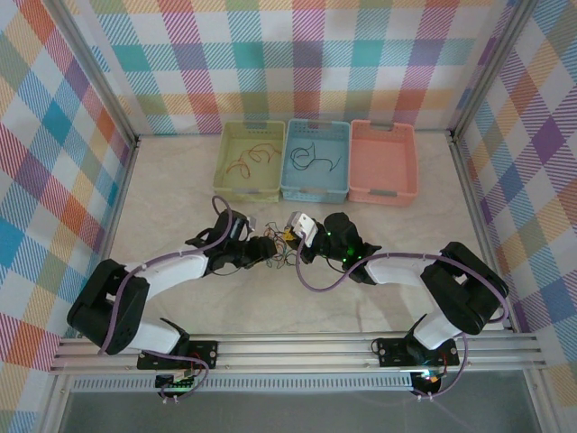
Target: Untangle the cables
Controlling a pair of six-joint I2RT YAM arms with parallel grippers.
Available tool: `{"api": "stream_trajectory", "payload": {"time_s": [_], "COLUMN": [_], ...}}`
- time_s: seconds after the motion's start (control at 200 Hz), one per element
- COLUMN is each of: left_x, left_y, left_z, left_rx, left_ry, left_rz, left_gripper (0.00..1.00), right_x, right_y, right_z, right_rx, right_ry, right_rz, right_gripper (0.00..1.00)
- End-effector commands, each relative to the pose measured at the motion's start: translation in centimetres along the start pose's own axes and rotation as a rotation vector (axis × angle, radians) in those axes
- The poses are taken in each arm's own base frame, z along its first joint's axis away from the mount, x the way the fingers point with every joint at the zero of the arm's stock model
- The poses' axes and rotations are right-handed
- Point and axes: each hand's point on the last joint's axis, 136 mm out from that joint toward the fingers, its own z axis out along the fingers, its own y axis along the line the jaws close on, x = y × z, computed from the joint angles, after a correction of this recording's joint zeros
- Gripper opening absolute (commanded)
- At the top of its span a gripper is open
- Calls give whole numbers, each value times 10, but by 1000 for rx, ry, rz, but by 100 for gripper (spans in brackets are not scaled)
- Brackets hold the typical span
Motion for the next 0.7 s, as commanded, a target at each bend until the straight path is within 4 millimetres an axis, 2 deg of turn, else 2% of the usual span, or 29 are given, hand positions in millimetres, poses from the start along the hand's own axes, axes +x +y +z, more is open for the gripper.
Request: {"api": "stream_trajectory", "payload": {"time_s": [0.0, 0.175, 0.255, 0.52, 0.7], "left_x": [-5, -5, -5, -2, -1], "left_y": [-10, -10, -10, -9, -2], "left_z": [4, 0, -1, -8, -24], "left_rx": [23, 22, 22, 14, -24], "left_ry": [-5, -19, -20, -28, -68], "left_rz": [36, 44, 48, 63, 79], "left_gripper": [40, 29, 18, 0, 0], "right_x": [-17, -17, -17, -16, -13], "right_y": [-2, -2, -2, -4, -21], "right_z": [-6, -5, -6, -6, -8], "right_rx": [0, -3, -2, 9, 103], "right_ry": [-57, -55, -56, -54, -35], "right_rz": [-1, 1, 2, 2, 24], "right_gripper": [0, 0, 0, 0, 0]}}
